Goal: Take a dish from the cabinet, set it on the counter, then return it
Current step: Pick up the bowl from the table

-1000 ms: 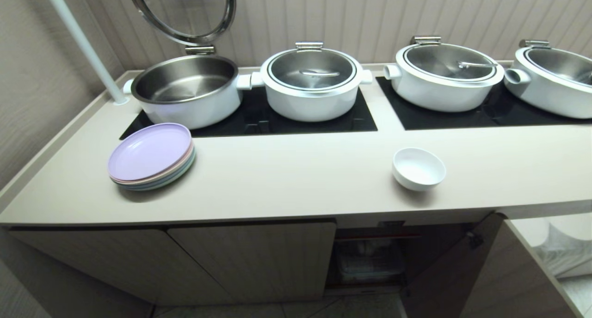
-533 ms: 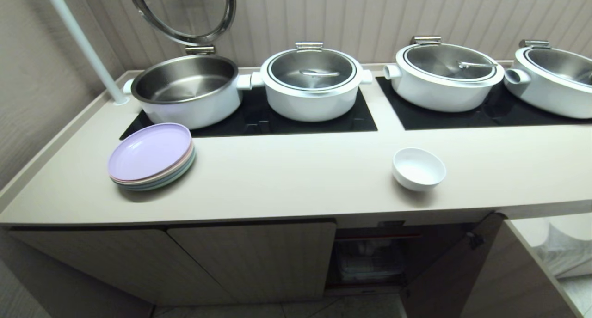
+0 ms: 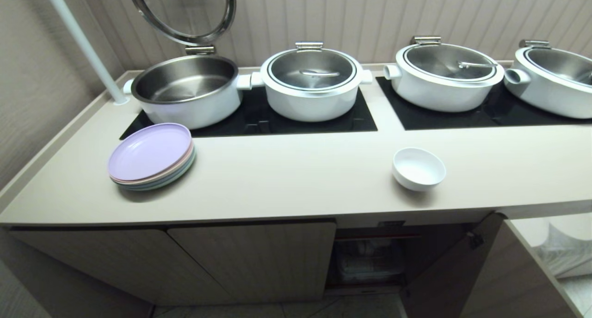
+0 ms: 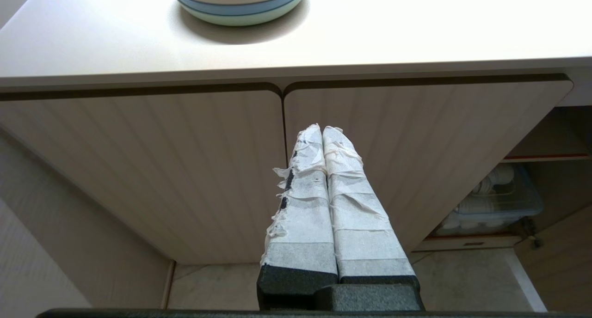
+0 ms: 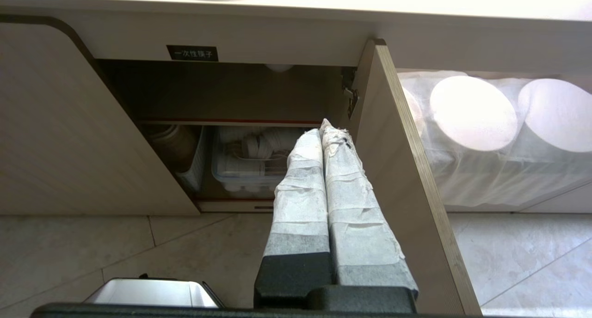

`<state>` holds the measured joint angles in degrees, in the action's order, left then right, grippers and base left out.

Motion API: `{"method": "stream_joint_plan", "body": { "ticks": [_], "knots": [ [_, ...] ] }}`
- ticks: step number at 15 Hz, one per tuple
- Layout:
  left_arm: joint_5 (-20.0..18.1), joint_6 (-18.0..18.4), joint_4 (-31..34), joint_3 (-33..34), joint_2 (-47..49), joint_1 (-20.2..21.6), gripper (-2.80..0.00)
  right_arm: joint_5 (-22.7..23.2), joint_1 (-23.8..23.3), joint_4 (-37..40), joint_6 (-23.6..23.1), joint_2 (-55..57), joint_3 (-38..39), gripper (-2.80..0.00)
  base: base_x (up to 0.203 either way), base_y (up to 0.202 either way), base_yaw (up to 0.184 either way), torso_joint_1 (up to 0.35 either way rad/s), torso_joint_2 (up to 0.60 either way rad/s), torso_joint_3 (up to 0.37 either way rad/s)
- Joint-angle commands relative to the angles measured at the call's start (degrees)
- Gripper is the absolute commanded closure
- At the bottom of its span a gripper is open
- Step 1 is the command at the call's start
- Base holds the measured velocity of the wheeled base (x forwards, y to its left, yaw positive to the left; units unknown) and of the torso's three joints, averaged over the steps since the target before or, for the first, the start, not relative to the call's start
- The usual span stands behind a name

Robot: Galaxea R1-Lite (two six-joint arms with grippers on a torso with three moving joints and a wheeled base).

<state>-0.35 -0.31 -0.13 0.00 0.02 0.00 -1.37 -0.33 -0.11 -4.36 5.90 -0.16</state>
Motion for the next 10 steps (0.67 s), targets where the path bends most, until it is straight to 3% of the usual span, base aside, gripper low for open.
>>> {"method": "stream_joint_plan", "body": {
  "ticks": [1,10],
  "knots": [
    [0.0,-0.04,-0.04,0.0,-0.02,0.0,0.0,0.05,-0.02,-0.38,0.05,1.58,-0.43,0.0,0.0,0.0,0.0,0.0,0.0,0.0],
    [0.0,-0.04,-0.04,0.0,-0.02,0.0,0.0,0.22,-0.22,-7.26,0.11,15.93,-5.62,0.0,0.0,0.0,0.0,0.0,0.0,0.0]
  ]
}}
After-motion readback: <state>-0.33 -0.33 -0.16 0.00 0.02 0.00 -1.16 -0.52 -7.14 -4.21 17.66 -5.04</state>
